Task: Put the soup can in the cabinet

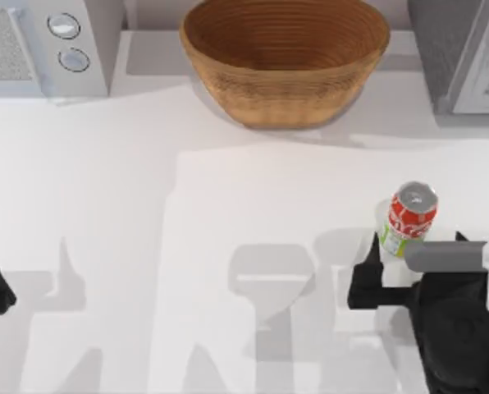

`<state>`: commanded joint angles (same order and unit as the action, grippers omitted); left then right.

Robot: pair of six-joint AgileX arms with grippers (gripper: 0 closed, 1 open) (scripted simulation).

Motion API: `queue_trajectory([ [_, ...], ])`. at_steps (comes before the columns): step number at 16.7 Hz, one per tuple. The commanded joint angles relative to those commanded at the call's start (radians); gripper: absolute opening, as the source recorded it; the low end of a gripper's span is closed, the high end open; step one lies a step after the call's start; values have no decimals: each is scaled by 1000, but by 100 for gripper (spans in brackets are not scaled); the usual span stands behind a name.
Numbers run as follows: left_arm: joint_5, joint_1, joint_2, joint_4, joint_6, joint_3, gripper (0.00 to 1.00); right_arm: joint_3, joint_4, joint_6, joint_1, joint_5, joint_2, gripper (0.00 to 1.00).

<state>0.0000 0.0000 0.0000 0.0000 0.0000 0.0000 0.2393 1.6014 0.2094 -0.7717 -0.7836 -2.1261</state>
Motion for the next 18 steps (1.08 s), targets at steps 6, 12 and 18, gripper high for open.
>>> queue_trajectory([
  [6,0,0,0,0,0,0,100,0,-2,-1,6,4,-1,100],
  [12,0,0,0,0,0,0,100,136,-41,-42,119,114,-65,100],
  [18,0,0,0,0,0,0,100,188,-58,-57,165,158,-92,100],
])
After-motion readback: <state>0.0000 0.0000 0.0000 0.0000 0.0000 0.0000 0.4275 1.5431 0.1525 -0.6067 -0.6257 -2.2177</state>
